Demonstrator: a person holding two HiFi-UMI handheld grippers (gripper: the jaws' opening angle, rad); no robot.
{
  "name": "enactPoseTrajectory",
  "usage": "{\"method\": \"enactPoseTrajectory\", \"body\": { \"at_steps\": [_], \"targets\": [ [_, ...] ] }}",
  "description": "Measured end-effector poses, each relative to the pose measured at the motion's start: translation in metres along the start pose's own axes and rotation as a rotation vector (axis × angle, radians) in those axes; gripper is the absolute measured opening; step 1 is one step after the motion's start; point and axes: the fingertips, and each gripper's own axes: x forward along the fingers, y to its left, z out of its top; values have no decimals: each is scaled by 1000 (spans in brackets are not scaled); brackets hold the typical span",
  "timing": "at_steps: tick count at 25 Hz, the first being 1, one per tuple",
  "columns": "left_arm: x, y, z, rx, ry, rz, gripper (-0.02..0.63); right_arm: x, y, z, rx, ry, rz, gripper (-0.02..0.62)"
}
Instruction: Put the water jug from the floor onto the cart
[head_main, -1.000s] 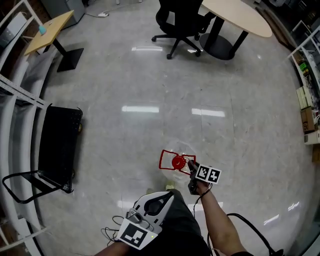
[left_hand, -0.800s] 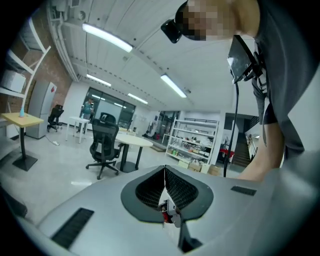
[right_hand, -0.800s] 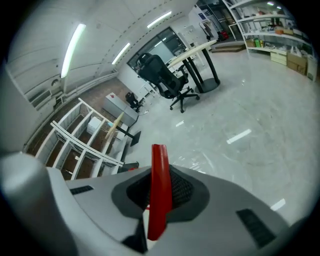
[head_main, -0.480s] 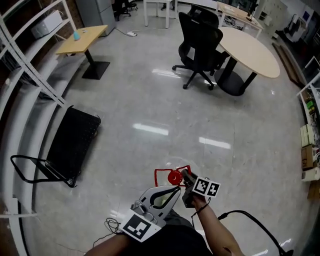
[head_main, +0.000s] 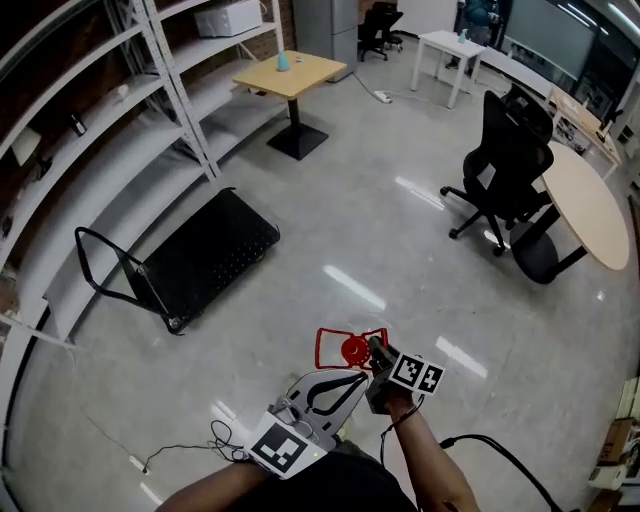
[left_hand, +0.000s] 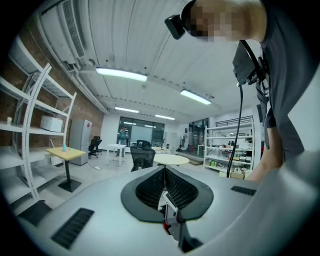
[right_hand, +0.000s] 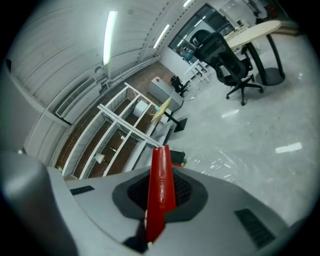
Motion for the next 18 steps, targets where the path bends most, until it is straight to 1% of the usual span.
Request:
{"method": "enactPoseTrajectory", "body": {
  "at_steps": [4, 7, 9, 12, 15, 18],
  "targets": [
    [-28, 56, -2, -2, -5, 78, 3, 69, 50, 0, -76, 71, 44, 27],
    [-53, 112, -6, -14, -20, 128, 3, 131, 88, -4, -130, 122, 61, 26],
    [-71, 158, -10, -20, -31, 151, 3, 177, 114, -7, -159, 150, 68, 26],
    [-104, 238, -14, -19, -49, 179, 3, 255, 158, -15, -191, 189, 73, 25],
    [-142, 321, -12, -25, -59, 212, 3, 332, 206, -23, -213, 223, 76, 25],
    [-177, 393, -5, -42, -69, 265, 3, 402, 256, -26, -238, 256, 98, 25]
  ]
}}
